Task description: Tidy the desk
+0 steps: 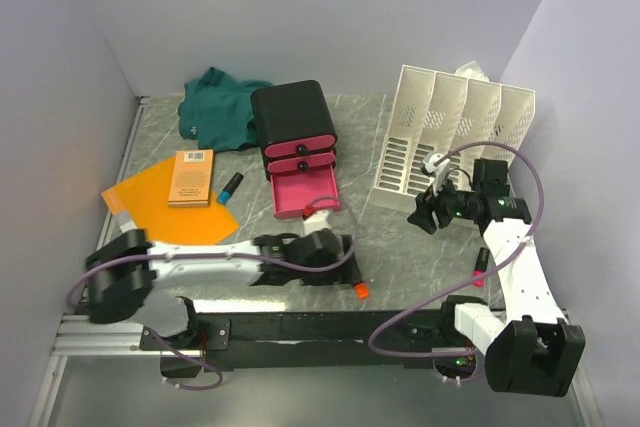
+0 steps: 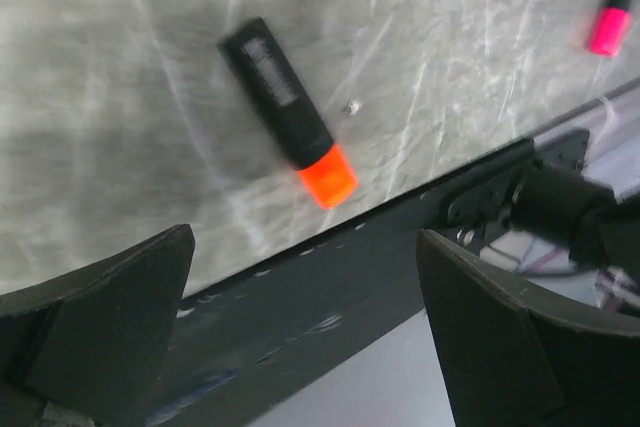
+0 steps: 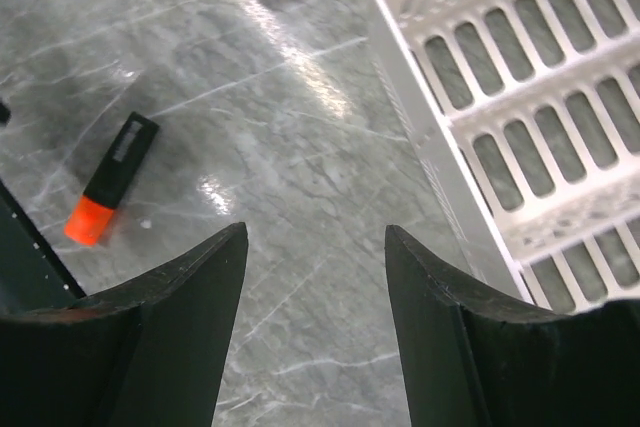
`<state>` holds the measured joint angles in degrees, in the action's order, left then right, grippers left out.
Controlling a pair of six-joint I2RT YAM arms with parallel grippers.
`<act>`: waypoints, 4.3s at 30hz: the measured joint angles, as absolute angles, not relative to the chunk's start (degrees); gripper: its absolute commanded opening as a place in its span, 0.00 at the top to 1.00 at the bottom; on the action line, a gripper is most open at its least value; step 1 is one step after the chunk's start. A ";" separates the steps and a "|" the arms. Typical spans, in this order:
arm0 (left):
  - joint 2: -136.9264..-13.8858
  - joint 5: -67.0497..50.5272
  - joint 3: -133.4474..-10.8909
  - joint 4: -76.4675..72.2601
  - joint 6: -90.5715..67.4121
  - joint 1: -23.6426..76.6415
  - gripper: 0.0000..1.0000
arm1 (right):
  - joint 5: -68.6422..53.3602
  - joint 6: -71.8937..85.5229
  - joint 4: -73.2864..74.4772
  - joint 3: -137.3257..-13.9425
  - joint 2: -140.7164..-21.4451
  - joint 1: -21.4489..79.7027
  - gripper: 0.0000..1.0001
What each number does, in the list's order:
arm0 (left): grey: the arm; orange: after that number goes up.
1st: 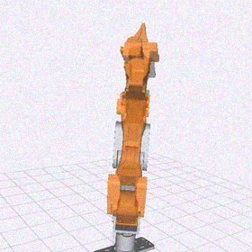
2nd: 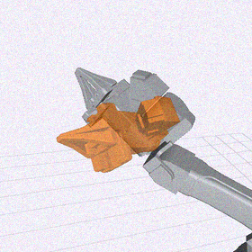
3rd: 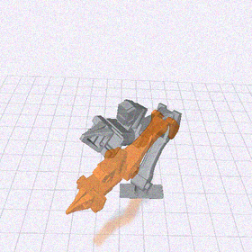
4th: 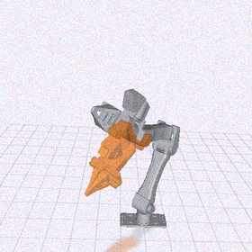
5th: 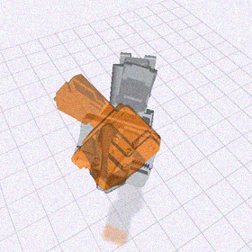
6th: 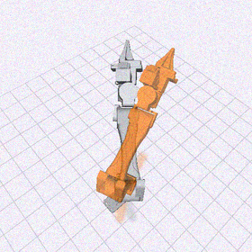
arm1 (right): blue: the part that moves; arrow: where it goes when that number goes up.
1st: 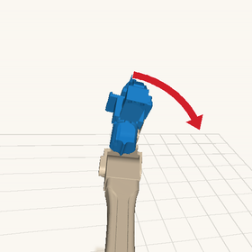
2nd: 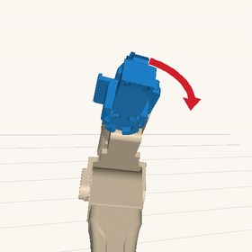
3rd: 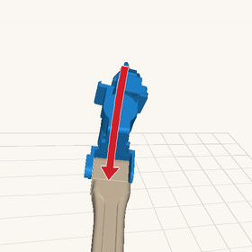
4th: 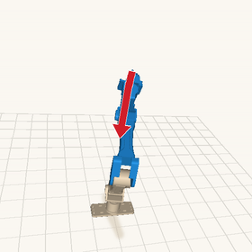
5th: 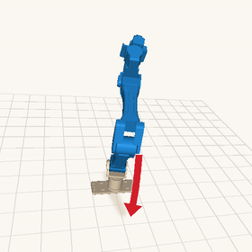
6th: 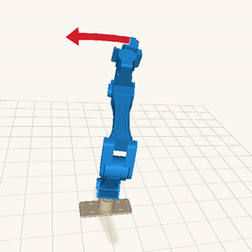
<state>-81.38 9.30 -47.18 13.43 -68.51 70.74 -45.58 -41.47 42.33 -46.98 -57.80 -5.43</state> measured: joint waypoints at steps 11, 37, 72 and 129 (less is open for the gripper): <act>-111.11 19.42 -82.24 42.11 -83.59 76.60 0.25 | -47.92 -40.51 41.28 -46.37 -57.19 -10.61 0.34; -112.05 22.96 -77.93 49.34 -84.27 74.35 0.88 | -50.50 -40.58 41.50 -46.37 -56.84 -11.53 0.34; -96.79 23.00 -69.87 25.63 -23.57 41.95 0.33 | -50.96 -42.78 42.52 -46.37 -56.69 -11.53 0.34; -44.69 6.68 -38.83 22.20 -38.48 41.32 0.01 | -15.18 -50.17 47.99 -40.12 -77.14 -40.14 0.51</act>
<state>-44.69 6.68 -38.83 22.20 -38.48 41.32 -15.18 -50.17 47.99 -40.12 -77.14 -40.14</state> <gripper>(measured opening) 0.995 0.449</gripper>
